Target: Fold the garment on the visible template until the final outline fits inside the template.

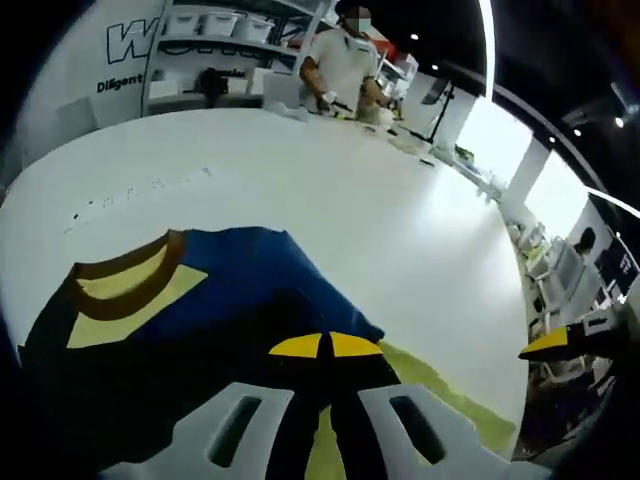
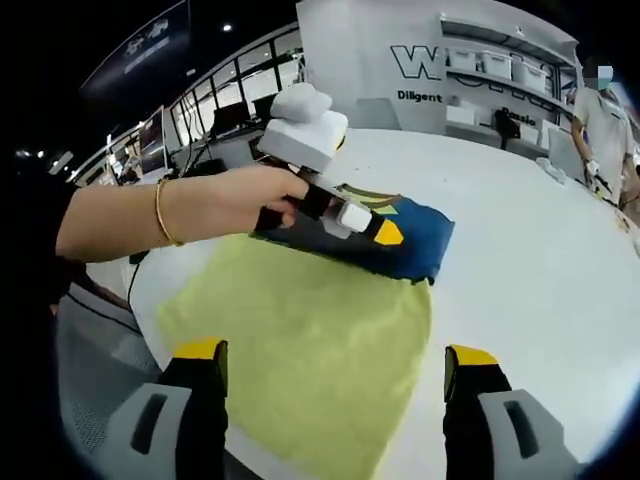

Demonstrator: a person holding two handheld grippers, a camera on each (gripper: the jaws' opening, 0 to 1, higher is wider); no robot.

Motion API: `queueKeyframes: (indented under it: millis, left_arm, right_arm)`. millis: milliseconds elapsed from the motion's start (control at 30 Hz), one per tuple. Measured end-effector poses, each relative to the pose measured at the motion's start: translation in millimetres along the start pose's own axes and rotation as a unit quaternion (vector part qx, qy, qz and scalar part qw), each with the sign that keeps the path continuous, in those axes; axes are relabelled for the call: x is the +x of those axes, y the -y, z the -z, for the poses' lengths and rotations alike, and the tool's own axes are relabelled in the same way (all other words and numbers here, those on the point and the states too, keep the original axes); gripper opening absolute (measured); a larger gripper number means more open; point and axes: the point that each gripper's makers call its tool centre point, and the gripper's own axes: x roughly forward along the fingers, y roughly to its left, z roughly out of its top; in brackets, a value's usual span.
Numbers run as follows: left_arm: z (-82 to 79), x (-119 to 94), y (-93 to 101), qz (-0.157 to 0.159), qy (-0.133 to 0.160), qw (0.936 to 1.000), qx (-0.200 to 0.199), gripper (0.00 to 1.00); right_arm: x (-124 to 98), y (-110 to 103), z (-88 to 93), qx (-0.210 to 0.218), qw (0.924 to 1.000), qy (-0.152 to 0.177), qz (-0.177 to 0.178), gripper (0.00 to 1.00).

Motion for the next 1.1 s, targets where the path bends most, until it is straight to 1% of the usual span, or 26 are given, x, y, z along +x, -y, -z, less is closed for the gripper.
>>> queueKeyframes:
  millis: [33,100,233,300,333,367,467,533,567,633,667,733,800,833,867,900,933,1000,1033,1100]
  left_arm:
    - [-0.7,2.3,3.1,0.006,0.004,1.0,-0.003,0.0]
    - [1.1,4.0,7.4,0.014,0.0,0.9999,-0.004,0.0]
    - [0.1,-1.0,8.8,0.017,0.002,0.9999,0.001,0.01]
    - [-1.1,-4.5,8.5,0.015,0.003,0.9999,0.005,0.11]
    - [-10.3,-13.6,2.8,0.004,0.026,0.9996,0.014,0.17]
    - [-13.1,-16.9,1.2,0.001,0.033,0.9993,0.016,0.23]
    - [-14.9,-27.9,-1.0,-0.001,0.034,0.9992,0.021,0.34]
    - [-20.1,-33.8,-2.6,-0.002,0.049,0.9982,0.035,0.4]
    - [-23.4,-39.1,-2.7,-0.002,0.06,0.9972,0.044,0.46]
    - [-24.7,-48.4,-4.6,-0.008,0.066,0.9967,0.045,0.56]
    - [-25.0,-50.4,-5.2,-0.01,0.067,0.9966,0.047,0.63]
    - [-27.0,-59.5,-7.0,-0.016,0.075,0.9956,0.054,0.71]
    - [-27.5,-66.6,-7.7,-0.02,0.079,0.9949,0.06,0.77]
    - [-27.1,-72.2,-7.5,-0.021,0.077,0.9948,0.063,0.79]
    - [-26.1,-80.7,-7.8,-0.022,0.08,0.9944,0.066,0.81]
    - [-25.4,-84.5,-8.3,-0.023,0.083,0.994,0.069,0.83]
    - [-24.0,-89.6,-11.4,-0.031,0.085,0.9937,0.067,0.86]
    - [-20.7,-96.0,-13.6,-0.034,0.085,0.994,0.06,0.9]
    - [-18.3,-99.0,-13.7,-0.036,0.081,0.9946,0.055,0.91]
    - [-14.2,-107.8,-14.8,-0.042,0.076,0.9947,0.055,0.91]
  right_arm:
    - [-0.4,1.4,0.7,0.001,1.0,-0.001,0.002,0.88]
    - [-1.7,3.9,1.3,0.004,1.0,0.001,0.005,0.88]
    - [-3.6,5.0,3.3,0.01,0.9999,0.002,0.007,0.88]
    - [-4.0,4.8,4.3,0.011,0.9999,0.001,0.008,0.88]
    - [-4.6,3.6,4.8,0.012,0.9999,0.001,0.008,0.88]
    - [-4.9,3.3,4.9,0.011,0.9999,0.001,0.008,0.89]
    - [-5.4,2.3,4.8,0.011,0.9999,0.001,0.007,0.9]
    - [-5.3,0.7,5.7,0.012,0.9999,-0.002,0.004,0.91]
    - [-4.8,-0.1,6.0,0.012,0.9999,-0.003,0.002,0.91]
    - [-5.1,-2.4,7.1,0.008,0.9999,-0.007,-0.003,0.86]
    - [-5.2,-2.3,6.9,0.008,0.9999,-0.007,-0.002,0.87]
    - [-5.3,-0.6,5.7,0.01,0.9999,-0.004,0.004,0.93]
    - [-5.6,0.0,5.0,0.009,0.9999,-0.003,0.006,0.94]
    - [-6.0,0.9,4.8,0.006,0.9999,-0.002,0.008,0.94]
    - [-6.2,2.0,4.5,0.005,0.9999,-0.002,0.013,0.95]
    - [-6.2,3.0,3.4,0.002,0.9998,0.0,0.017,0.97]
    - [-6.1,2.3,3.3,-0.001,0.9999,0.0,0.017,0.98]
    - [-5.7,0.9,3.1,0.003,0.9999,-0.001,0.014,0.99]
    - [-5.5,0.4,3.0,0.003,0.9999,-0.001,0.013,0.99]
    - [-5.3,-1.3,3.6,0.0,0.9999,-0.003,0.01,0.99]
